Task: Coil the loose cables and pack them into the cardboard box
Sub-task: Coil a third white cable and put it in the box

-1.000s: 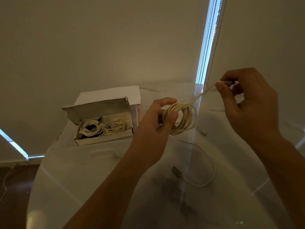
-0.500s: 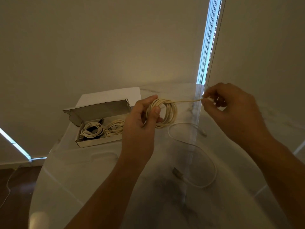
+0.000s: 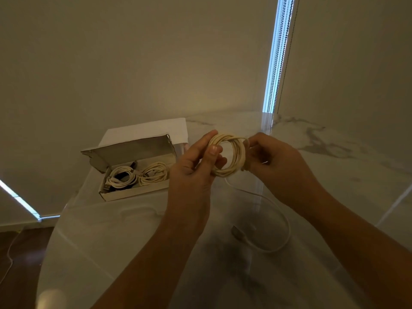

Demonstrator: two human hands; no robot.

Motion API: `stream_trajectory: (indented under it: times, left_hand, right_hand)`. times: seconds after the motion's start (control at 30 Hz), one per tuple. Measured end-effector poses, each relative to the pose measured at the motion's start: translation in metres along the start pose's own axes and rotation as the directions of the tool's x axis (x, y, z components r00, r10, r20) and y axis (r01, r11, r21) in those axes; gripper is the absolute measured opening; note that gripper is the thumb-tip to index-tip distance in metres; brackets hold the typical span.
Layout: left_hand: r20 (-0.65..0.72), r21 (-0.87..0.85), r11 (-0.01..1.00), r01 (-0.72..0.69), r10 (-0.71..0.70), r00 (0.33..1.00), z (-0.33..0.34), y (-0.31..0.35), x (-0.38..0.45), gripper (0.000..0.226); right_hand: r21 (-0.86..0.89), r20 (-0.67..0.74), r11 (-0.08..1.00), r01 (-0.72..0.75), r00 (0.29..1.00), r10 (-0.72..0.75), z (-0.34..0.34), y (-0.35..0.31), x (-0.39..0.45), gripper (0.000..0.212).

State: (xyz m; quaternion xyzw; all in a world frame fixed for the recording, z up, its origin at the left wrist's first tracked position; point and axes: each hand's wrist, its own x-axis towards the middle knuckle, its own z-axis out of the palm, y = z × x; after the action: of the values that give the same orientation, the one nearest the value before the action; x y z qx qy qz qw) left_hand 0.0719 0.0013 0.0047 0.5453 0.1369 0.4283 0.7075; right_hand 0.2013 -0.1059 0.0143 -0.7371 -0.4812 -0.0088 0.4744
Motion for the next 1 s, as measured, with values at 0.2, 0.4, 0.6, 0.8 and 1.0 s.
stream_trajectory:
  times: [0.2, 0.4, 0.6, 0.8, 1.0]
  left_hand:
    - [-0.006, -0.03, 1.0, 0.003, -0.003, 1.0, -0.001, -0.001, 0.002, 0.037]
    - [-0.006, 0.018, 0.999, -0.042, 0.042, 0.999, -0.001, -0.002, 0.001, 0.037]
    - [-0.023, 0.151, 0.982, -0.114, 0.119, 0.993, 0.0, -0.002, 0.0, 0.036]
    - [-0.02, 0.278, 0.941, -0.191, 0.204, 0.979, 0.001, -0.001, -0.003, 0.031]
    - [0.025, 0.451, 0.845, -0.288, 0.311, 0.95, -0.002, -0.002, -0.005, 0.034]
  right_hand:
    - [0.631, 0.172, 0.722, -0.284, 0.959, 0.227, 0.001, -0.016, 0.001, 0.011]
    - [0.702, 0.342, 0.56, -0.44, 0.898, 0.276, 0.003, -0.014, 0.001, 0.019]
    - [0.693, 0.458, 0.487, -0.532, 0.846, 0.273, 0.004, -0.019, 0.0, 0.034]
    - [0.623, 0.447, 0.57, -0.535, 0.842, 0.302, 0.005, -0.026, 0.0, 0.03]
    - [0.652, 0.481, 0.486, -0.583, 0.812, 0.33, 0.005, -0.024, -0.003, 0.033]
